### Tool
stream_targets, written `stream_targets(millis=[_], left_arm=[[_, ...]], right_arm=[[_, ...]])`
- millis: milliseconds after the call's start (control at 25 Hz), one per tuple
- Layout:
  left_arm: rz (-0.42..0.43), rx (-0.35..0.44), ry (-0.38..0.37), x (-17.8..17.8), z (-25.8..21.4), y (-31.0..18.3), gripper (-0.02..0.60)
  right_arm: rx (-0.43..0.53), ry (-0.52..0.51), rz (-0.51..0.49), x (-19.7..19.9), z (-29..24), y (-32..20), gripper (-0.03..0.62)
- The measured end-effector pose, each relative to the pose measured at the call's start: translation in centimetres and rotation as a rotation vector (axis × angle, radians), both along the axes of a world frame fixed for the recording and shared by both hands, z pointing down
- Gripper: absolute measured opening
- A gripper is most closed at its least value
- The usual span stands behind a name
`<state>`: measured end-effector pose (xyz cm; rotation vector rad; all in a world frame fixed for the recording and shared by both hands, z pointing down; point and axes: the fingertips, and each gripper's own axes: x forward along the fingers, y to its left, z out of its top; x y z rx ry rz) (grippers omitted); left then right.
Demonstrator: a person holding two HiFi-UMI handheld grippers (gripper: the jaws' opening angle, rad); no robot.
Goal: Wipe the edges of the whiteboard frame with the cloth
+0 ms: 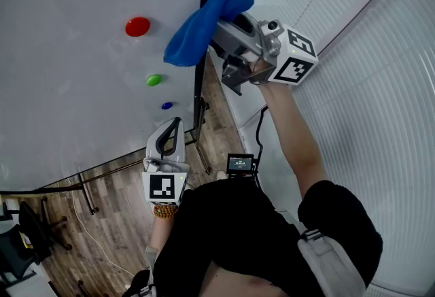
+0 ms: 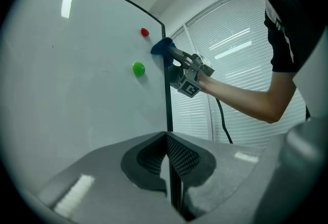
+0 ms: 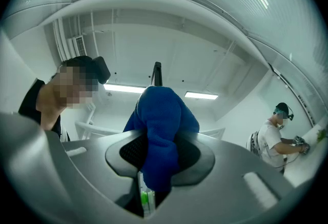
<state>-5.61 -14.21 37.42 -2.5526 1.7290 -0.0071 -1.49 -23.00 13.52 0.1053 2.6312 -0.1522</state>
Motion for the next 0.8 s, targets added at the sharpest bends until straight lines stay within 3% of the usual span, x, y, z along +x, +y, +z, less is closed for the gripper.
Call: stream_targets(millis=[800], left_arm=[[0.002, -0.004, -0.008, 0.2, 0.1, -0.2, 0.0]], right_arm=[[-0.017, 0.02, 0.015, -0.2, 1.8, -0.1, 0.143]])
